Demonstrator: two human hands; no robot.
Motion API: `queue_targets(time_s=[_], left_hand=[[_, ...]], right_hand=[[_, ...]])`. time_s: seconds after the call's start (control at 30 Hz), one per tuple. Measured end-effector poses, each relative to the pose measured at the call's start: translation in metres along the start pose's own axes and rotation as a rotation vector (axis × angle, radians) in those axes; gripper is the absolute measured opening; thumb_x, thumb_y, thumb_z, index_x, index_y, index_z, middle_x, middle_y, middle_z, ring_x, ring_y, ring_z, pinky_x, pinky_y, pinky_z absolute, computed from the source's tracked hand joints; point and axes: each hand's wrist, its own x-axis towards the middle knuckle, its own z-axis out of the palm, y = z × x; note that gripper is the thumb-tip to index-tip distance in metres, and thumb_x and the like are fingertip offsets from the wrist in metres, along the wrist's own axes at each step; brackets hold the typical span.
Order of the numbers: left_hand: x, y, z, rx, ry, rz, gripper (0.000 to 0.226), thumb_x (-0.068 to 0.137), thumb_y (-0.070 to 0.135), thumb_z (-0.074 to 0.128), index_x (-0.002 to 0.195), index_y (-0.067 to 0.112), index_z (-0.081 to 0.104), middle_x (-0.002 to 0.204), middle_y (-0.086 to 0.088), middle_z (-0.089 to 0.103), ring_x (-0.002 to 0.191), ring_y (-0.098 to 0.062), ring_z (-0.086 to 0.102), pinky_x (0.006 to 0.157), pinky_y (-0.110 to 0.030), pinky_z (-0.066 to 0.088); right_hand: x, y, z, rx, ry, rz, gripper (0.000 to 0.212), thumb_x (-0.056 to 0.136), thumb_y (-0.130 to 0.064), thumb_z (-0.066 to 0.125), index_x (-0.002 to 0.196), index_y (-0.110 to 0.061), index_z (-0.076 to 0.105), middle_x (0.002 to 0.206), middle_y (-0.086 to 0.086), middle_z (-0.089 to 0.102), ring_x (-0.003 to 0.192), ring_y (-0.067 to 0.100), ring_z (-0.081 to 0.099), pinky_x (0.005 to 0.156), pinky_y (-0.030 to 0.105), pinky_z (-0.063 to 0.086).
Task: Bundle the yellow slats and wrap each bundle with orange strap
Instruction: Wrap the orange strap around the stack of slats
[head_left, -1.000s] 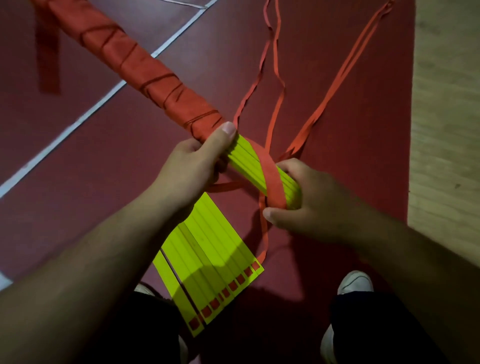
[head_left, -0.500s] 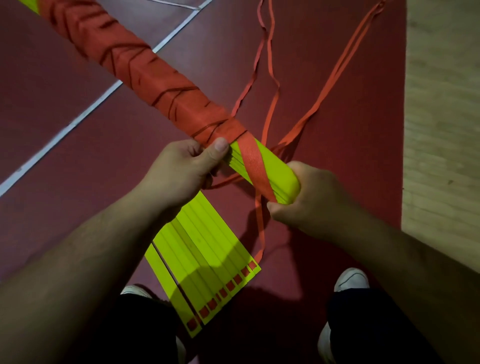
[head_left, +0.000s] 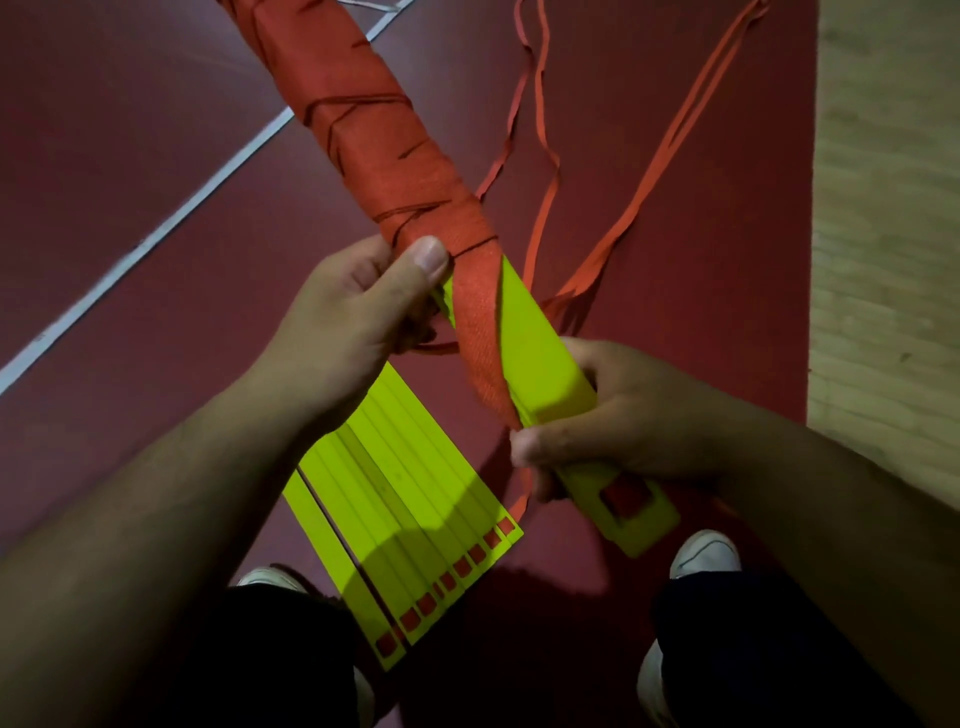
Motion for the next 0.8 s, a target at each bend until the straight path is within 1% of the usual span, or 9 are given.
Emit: queue_targets(time_s=[0.13,0.23,0.3,0.4,0.5,0.6,0.67,0.73,0.8], left_hand=[[0.002,0.001,-0.004,0.191,-0.008,-0.023,0.045,0.089,0.056,0.060,0.069,0.015,0.055,0.056,0.004,0.050,0.047,-0.008,0.043,0.058,-0.031,0.038],[0.000,-0.003,0.011,0.153,0.062,-0.092,0.044,0.098,0.045,0.056,0.068,0.012,0.054,0.059,-0.001,0.049,0.046,-0.006,0.044,0.056,-0.025,0.044],[0.000,-0.005,0.021,0.111,0.110,-0.134,0.052,0.090,0.059,0.059,0.067,0.013,0.054,0.058,-0.001,0.050,0.047,-0.012,0.046,0.061,-0.031,0.047],[-0.004,-0.008,0.027,0.122,0.185,-0.110,0.051,0.073,0.070,0.064,0.064,0.020,0.056,0.058,-0.001,0.051,0.054,-0.018,0.048,0.061,-0.039,0.044],[-0.005,-0.004,0.023,0.086,0.230,-0.046,0.035,0.078,0.057,0.069,0.063,0.025,0.066,0.061,-0.001,0.058,0.060,-0.020,0.054,0.059,-0.041,0.048],[-0.006,0.004,0.015,0.077,0.135,0.075,0.026,0.087,0.041,0.064,0.070,0.023,0.060,0.058,0.011,0.060,0.054,-0.006,0.054,0.055,-0.024,0.048],[-0.008,0.007,0.011,0.102,0.029,0.156,0.019,0.091,0.035,0.063,0.077,0.023,0.056,0.058,0.016,0.059,0.052,0.002,0.052,0.052,-0.014,0.042],[-0.011,0.008,0.008,0.120,-0.058,0.208,0.030,0.087,0.046,0.068,0.082,0.020,0.056,0.062,0.016,0.060,0.054,0.002,0.052,0.053,-0.013,0.041],[-0.011,0.008,0.005,0.131,-0.099,0.223,0.048,0.077,0.067,0.066,0.085,0.020,0.058,0.066,0.015,0.062,0.056,0.001,0.053,0.053,-0.015,0.043]], right_hand=[[0.006,0.007,-0.003,-0.388,0.351,-0.085,0.028,0.076,-0.017,0.081,0.096,-0.017,0.062,0.071,0.005,0.066,0.058,0.014,0.062,0.053,0.028,0.049],[0.009,0.015,0.003,-0.627,0.543,-0.059,0.033,0.073,-0.033,0.081,0.087,-0.028,0.051,0.071,-0.009,0.057,0.064,0.007,0.054,0.053,0.018,0.037],[0.009,0.017,0.009,-0.672,0.600,-0.027,0.035,0.074,-0.040,0.078,0.093,-0.034,0.048,0.073,-0.011,0.054,0.072,0.017,0.057,0.058,0.028,0.037],[0.010,0.020,0.021,-0.779,0.640,-0.007,0.043,0.080,-0.044,0.072,0.115,-0.032,0.050,0.085,-0.005,0.060,0.090,0.029,0.063,0.066,0.030,0.041],[0.009,0.016,0.023,-0.733,0.588,-0.076,0.048,0.078,-0.050,0.072,0.116,-0.032,0.050,0.089,-0.008,0.066,0.083,0.016,0.065,0.063,0.027,0.044],[0.006,0.005,0.005,-0.270,0.345,-0.044,0.057,0.072,-0.044,0.083,0.120,-0.029,0.055,0.082,-0.014,0.069,0.072,-0.003,0.066,0.059,0.010,0.044],[0.004,0.004,-0.004,-0.075,0.100,0.027,0.059,0.068,-0.037,0.085,0.119,-0.023,0.058,0.097,0.000,0.075,0.084,0.009,0.072,0.071,0.023,0.055],[0.006,0.010,0.000,0.039,-0.064,0.038,0.044,0.070,-0.022,0.079,0.109,-0.014,0.059,0.091,0.014,0.074,0.077,0.026,0.073,0.071,0.044,0.057],[0.008,0.014,0.006,0.015,-0.021,-0.032,0.030,0.071,-0.016,0.074,0.098,-0.015,0.060,0.070,0.006,0.068,0.061,0.020,0.066,0.058,0.034,0.054]])
